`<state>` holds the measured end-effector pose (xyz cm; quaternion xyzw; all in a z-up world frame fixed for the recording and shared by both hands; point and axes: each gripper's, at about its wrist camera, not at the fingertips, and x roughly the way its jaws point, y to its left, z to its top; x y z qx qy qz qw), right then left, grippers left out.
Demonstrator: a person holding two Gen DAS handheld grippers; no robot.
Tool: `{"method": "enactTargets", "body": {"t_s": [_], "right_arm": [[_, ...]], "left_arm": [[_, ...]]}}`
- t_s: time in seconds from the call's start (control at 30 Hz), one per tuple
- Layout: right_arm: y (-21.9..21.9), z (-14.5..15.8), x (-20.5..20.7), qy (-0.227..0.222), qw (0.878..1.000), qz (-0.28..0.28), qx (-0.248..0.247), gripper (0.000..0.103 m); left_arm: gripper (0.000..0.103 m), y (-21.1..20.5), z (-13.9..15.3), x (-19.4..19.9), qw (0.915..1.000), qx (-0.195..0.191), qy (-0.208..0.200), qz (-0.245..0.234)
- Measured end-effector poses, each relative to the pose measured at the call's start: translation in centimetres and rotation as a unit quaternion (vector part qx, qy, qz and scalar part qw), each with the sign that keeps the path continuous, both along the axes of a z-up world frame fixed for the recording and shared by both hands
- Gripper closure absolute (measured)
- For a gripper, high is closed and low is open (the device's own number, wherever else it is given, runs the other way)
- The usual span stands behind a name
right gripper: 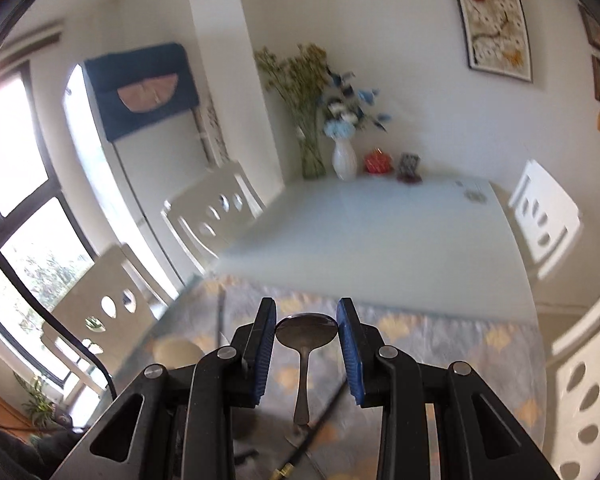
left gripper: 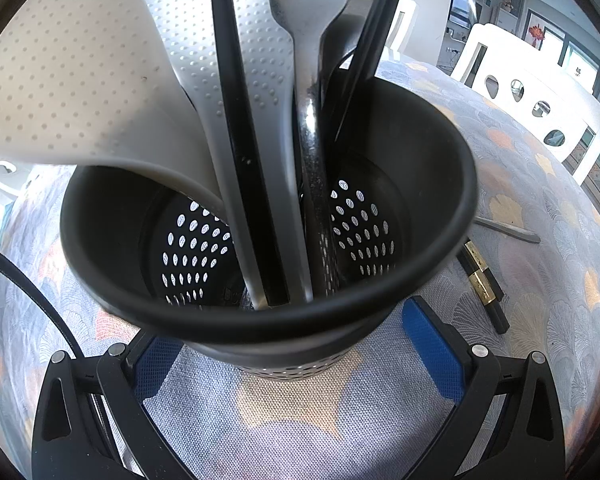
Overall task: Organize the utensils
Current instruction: 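Lift the spoon upright and carry it over the black holder, then lower the spoon handle-first into the holder and open the right gripper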
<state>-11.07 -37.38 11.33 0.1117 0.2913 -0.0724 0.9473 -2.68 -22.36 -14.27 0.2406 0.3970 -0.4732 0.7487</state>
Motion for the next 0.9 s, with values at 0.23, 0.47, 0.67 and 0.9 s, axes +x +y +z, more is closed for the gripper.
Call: {"method": "enactTargets", "body": {"t_s": [0.23, 0.47, 0.67, 0.9], "right_arm": [[1.9, 3.9, 1.5, -0.051, 0.998, 0.037, 0.02, 0.073], [4.1, 3.4, 3.5, -0.052, 0.996, 0.068, 0.032, 0.073], [5.5, 1.1, 4.6, -0.022, 0.995, 0.09, 0.043, 0.073], [6.3, -1.9, 5.3, 0.016, 0.993, 0.101, 0.053, 0.073]], "left_arm": [[0.0, 0.0, 0.0, 0.0, 1.0, 0.0, 0.0, 0.0], [0.0, -0.1, 0.0, -0.2, 1.0, 0.0, 0.0, 0.0], [0.0, -0.1, 0.0, -0.2, 1.0, 0.0, 0.0, 0.0], [0.0, 0.0, 0.0, 0.0, 1.0, 0.0, 0.0, 0.0]]}}
